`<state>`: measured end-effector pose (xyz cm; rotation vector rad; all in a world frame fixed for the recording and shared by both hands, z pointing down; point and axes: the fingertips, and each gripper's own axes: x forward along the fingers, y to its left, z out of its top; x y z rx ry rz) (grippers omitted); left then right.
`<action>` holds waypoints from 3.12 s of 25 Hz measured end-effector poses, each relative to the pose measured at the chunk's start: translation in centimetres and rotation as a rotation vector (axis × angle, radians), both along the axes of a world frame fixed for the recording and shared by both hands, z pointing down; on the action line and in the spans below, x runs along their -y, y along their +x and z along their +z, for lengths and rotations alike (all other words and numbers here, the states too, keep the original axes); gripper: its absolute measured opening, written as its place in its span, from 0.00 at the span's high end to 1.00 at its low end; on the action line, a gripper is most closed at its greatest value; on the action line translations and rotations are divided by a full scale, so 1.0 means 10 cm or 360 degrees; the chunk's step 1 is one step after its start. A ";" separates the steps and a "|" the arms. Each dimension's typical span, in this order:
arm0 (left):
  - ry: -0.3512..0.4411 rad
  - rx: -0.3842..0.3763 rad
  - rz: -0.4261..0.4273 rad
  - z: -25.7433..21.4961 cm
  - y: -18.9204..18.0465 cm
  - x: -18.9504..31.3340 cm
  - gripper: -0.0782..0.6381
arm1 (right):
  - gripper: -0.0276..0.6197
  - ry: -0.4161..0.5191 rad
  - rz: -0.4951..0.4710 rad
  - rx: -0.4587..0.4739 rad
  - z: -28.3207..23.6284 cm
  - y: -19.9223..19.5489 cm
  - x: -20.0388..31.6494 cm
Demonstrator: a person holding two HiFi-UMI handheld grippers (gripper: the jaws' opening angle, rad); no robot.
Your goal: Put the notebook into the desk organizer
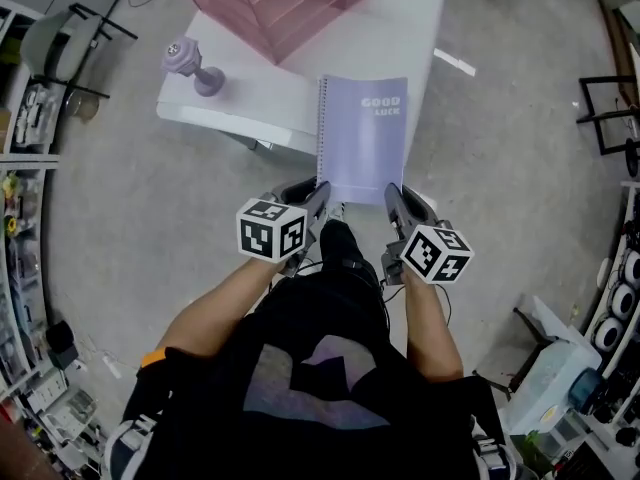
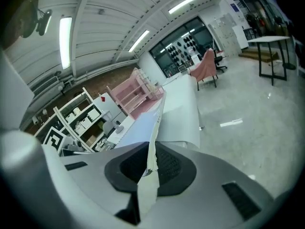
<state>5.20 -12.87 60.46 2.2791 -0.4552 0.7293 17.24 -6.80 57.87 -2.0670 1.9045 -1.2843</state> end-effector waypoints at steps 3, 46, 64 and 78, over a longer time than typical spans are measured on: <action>0.0072 -0.0049 -0.0021 -0.31 -0.05 -0.03 0.77 | 0.89 0.0054 -0.0032 -0.0099 -0.34 -0.06 -0.01; 0.0612 0.0319 -0.0888 -2.74 0.46 3.18 0.73 | 0.89 0.0490 -0.0983 -0.0715 -2.85 0.35 3.95; 0.0554 0.0589 -0.0820 -2.44 0.37 3.51 0.70 | 0.88 0.0246 -0.0981 -0.0771 -2.30 0.23 4.40; 0.0817 0.0632 -0.0841 -2.66 0.31 3.52 0.67 | 0.73 0.0176 -0.0897 -0.1128 -2.14 0.28 4.58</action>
